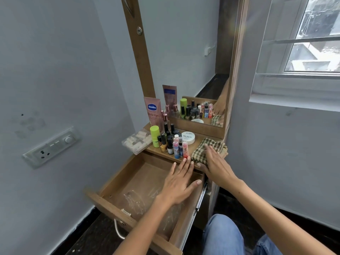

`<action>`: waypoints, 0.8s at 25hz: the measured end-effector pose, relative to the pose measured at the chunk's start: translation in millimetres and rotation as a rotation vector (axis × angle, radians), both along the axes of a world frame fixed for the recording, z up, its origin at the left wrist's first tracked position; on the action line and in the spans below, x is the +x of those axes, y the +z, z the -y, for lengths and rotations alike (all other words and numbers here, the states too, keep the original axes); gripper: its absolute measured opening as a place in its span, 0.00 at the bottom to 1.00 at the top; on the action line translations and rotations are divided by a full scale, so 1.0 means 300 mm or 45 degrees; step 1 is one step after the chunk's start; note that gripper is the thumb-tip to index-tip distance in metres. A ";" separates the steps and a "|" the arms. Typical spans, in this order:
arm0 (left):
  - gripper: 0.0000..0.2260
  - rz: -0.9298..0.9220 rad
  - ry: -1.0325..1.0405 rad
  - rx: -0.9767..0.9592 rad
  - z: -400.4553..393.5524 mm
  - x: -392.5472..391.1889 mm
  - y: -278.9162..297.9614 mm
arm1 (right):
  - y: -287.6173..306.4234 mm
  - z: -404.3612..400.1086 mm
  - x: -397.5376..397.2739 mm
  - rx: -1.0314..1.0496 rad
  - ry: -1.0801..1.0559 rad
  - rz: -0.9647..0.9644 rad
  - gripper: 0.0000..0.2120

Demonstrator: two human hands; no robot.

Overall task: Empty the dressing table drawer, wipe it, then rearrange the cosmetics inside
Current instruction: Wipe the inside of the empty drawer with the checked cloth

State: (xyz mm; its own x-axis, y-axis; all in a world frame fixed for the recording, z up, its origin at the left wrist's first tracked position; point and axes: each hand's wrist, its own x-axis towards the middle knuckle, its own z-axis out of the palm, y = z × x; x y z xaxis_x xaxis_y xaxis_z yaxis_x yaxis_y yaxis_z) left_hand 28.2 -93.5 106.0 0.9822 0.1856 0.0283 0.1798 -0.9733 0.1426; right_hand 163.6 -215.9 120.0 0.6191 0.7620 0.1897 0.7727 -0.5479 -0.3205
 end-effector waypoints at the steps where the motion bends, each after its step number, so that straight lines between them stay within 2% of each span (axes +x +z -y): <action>1: 0.31 -0.005 0.003 0.005 -0.002 0.001 -0.001 | -0.004 -0.002 0.004 -0.063 0.030 0.004 0.29; 3: 0.31 -0.017 0.008 0.011 -0.004 -0.001 0.000 | -0.007 -0.001 0.000 -0.095 0.052 0.052 0.27; 8: 0.33 -0.049 0.022 -0.022 -0.002 -0.041 0.019 | 0.031 0.040 -0.075 0.058 -0.053 0.029 0.18; 10: 0.33 -0.052 0.041 -0.045 -0.022 -0.102 0.036 | 0.070 0.058 -0.102 0.099 -0.044 -0.048 0.13; 15: 0.35 -0.188 0.163 0.013 -0.155 -0.362 0.061 | 0.179 0.012 -0.246 0.284 0.260 -0.262 0.06; 17: 0.37 -0.274 0.188 0.047 -0.188 -0.446 0.060 | 0.187 -0.062 -0.291 0.339 0.341 -0.351 0.06; 20: 0.38 -0.370 0.192 0.013 -0.184 -0.509 0.034 | 0.145 -0.191 -0.301 0.355 0.281 -0.577 0.07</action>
State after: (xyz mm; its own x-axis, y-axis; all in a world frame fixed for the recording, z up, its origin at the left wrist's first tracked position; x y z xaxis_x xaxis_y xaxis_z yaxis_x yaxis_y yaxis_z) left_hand -124.6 -38.2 116.2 0.9110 0.3304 -0.2467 0.3536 -0.9338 0.0550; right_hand 73.3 -158.6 163.6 0.5176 0.8415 0.1550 0.6111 -0.2368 -0.7553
